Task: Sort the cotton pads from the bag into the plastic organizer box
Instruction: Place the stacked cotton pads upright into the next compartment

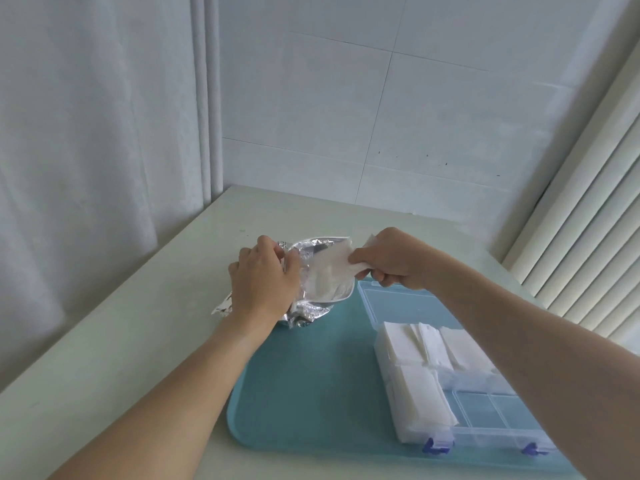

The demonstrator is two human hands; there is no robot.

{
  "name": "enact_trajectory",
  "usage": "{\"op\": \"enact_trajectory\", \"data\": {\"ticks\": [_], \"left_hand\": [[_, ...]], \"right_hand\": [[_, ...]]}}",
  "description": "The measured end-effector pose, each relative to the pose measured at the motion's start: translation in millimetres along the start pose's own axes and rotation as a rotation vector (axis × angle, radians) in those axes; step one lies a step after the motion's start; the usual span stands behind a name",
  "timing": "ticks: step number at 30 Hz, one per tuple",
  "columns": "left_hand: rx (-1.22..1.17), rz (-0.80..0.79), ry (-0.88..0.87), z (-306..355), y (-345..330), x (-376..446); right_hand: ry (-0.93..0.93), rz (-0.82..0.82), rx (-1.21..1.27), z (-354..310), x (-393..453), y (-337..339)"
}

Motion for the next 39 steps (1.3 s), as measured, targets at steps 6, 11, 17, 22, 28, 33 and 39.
{"op": "enact_trajectory", "data": {"ticks": [6, 11, 17, 22, 28, 33, 39], "left_hand": [[-0.104, -0.066, -0.186, 23, -12, -8], [-0.092, -0.126, -0.28, 37, -18, -11], [-0.293, -0.061, -0.353, 59, 2, -8], [-0.426, -0.196, -0.243, 90, -1, 7], [-0.74, -0.971, 0.029, 132, -57, -5], [-0.797, -1.266, 0.008, 151, -78, -21], [-0.79, -1.036, 0.105, 145, -93, -10]], "right_hand": [[-0.106, -0.052, 0.123, 32, -2, 12], [-0.167, -0.124, 0.064, 48, -1, -5], [-0.084, -0.19, 0.065, 33, -7, 17], [0.033, -0.243, 0.115, 24, -23, 51], [0.177, -0.277, 0.003, 16, -39, 80], [0.171, -0.24, -0.125, 24, -42, 103], [0.156, -0.091, -0.092, 48, -33, 130]]}}
Point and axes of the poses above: each hand's wrist, its own x-axis towards the middle knuckle, its own y-axis out of the back of the hand, z = x × y, the point moved 7 cm from there along x, towards the middle knuckle, and after that the axes turned 5 degrees about x, right-handed, at the moved point
